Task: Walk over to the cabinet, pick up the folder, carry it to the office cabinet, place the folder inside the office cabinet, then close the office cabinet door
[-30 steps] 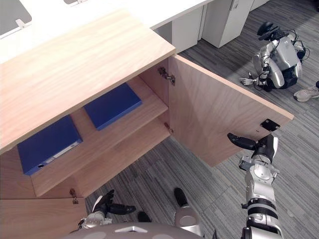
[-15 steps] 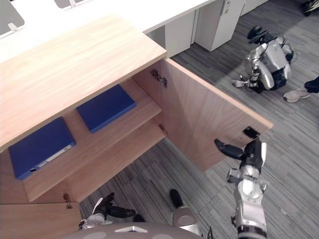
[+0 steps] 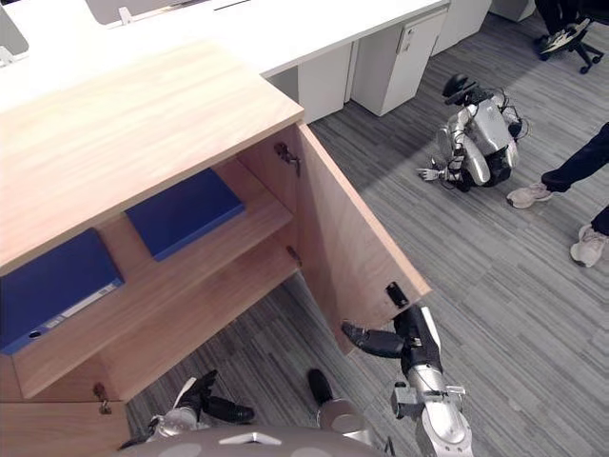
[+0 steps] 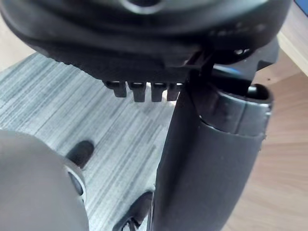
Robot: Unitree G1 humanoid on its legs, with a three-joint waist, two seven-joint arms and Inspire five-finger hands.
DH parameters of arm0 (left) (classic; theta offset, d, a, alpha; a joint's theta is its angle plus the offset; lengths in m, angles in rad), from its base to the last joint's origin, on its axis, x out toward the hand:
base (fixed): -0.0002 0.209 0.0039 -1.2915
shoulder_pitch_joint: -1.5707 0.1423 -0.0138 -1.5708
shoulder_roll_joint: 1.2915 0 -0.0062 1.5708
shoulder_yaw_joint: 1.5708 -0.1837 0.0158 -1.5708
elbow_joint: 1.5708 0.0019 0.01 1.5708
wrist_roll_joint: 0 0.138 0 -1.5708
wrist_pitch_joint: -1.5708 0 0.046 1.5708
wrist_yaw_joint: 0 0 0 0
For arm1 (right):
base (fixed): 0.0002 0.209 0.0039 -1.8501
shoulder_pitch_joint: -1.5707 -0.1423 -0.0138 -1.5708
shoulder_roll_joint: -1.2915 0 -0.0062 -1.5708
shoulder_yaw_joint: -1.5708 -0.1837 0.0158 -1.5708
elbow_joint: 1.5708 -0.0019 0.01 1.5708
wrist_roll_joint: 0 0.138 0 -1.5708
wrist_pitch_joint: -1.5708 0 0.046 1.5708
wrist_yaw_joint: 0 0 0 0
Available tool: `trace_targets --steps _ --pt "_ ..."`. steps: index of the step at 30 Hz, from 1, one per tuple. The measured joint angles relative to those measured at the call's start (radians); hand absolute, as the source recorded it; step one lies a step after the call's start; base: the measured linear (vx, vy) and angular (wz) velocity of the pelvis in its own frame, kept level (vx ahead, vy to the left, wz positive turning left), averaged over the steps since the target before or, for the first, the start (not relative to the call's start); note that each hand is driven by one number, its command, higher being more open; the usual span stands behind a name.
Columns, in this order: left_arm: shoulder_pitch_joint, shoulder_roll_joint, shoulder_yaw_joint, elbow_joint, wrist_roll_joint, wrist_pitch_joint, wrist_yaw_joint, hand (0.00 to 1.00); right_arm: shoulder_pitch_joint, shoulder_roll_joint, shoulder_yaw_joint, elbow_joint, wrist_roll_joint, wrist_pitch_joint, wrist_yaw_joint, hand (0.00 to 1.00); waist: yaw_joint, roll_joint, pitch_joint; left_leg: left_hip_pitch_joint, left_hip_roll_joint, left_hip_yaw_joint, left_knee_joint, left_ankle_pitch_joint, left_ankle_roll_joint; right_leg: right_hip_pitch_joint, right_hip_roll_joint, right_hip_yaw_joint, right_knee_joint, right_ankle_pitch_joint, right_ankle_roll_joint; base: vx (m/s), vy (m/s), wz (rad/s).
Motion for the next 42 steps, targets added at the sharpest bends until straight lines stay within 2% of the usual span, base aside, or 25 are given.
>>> trace_targets --steps 4,6,11,15,20,24,32,37,39,42 --pt "-0.024 0.015 -0.018 0.000 0.000 0.000 -0.019 1.00 0.002 -0.146 0.069 -0.062 0.028 0.019 0.094 1.00 0.004 -0.010 0.005 0.000 0.006 -0.027 0.010 0.001 -0.001 0.015 0.001 -0.030 0.010 -0.004 -0.003 0.01 -0.018 0.17" --pt "-0.034 0.021 -0.037 -0.001 0.000 -0.001 -0.019 1.00 -0.019 -0.173 0.100 -0.095 0.041 0.019 0.128 1.00 0.020 -0.019 0.008 0.001 0.010 -0.052 0.016 0.001 -0.001 0.024 0.001 -0.053 0.019 -0.015 -0.008 -0.01 -0.005 0.34" --pt "-0.019 0.023 -0.040 -0.001 -0.001 0.000 -0.021 1.00 -0.046 -0.176 0.138 -0.113 0.042 0.020 0.143 1.00 0.044 -0.033 0.015 -0.002 0.007 -0.109 0.016 0.002 -0.001 0.031 -0.011 -0.109 0.062 -0.052 -0.007 0.00 0.014 0.34" --pt "-0.007 0.026 -0.031 -0.002 -0.004 0.006 -0.020 1.00 -0.075 -0.176 0.165 -0.115 0.040 0.026 0.144 1.00 0.058 -0.034 0.014 -0.009 -0.002 -0.151 0.011 0.006 0.005 0.037 -0.018 -0.149 0.077 -0.066 -0.008 0.03 0.033 0.36" --pt "-0.005 0.028 0.019 -0.004 -0.004 0.010 -0.015 1.00 -0.241 -0.107 0.246 -0.018 -0.008 0.034 0.092 1.00 0.086 -0.032 0.014 -0.012 -0.014 -0.199 -0.016 0.026 0.011 0.051 -0.031 -0.198 0.073 -0.073 -0.004 0.01 0.024 0.26" --pt "-0.002 0.022 0.044 -0.013 -0.004 0.010 -0.008 1.00 -0.375 -0.058 0.250 0.092 -0.051 0.034 0.037 1.00 0.115 -0.024 0.011 -0.021 -0.027 -0.246 -0.042 0.050 0.016 0.057 -0.043 -0.243 0.073 -0.079 -0.001 -0.02 0.012 0.34" --pt "0.015 0.021 0.075 -0.019 -0.004 0.011 0.003 1.00 -0.442 -0.033 0.247 0.192 -0.121 0.030 -0.040 1.00 0.131 -0.009 0.008 -0.039 -0.046 -0.321 -0.075 0.079 0.026 0.065 -0.065 -0.320 0.072 -0.092 0.007 0.00 0.021 0.32" --pt "0.019 0.021 0.076 -0.023 -0.005 0.018 0.004 1.00 -0.521 -0.004 0.239 0.331 -0.161 0.033 -0.078 1.00 0.138 -0.002 0.006 -0.044 -0.055 -0.357 -0.105 0.103 0.031 0.066 -0.072 -0.356 0.070 -0.095 0.010 0.00 0.016 0.23" --pt "0.020 0.019 0.074 -0.025 -0.005 0.018 0.003 1.00 -0.555 -0.001 0.236 0.412 -0.179 0.034 -0.087 1.00 0.154 0.006 0.005 -0.044 -0.060 -0.368 -0.117 0.112 0.033 0.067 -0.075 -0.366 0.070 -0.096 0.012 0.01 0.019 0.16" --pt "0.024 0.015 0.074 -0.025 -0.005 0.018 0.003 1.00 -0.573 0.002 0.217 0.479 -0.199 0.035 -0.092 1.00 0.159 0.016 0.004 -0.050 -0.066 -0.391 -0.126 0.122 0.036 0.068 -0.081 -0.386 0.070 -0.100 0.016 0.01 0.016 0.23"
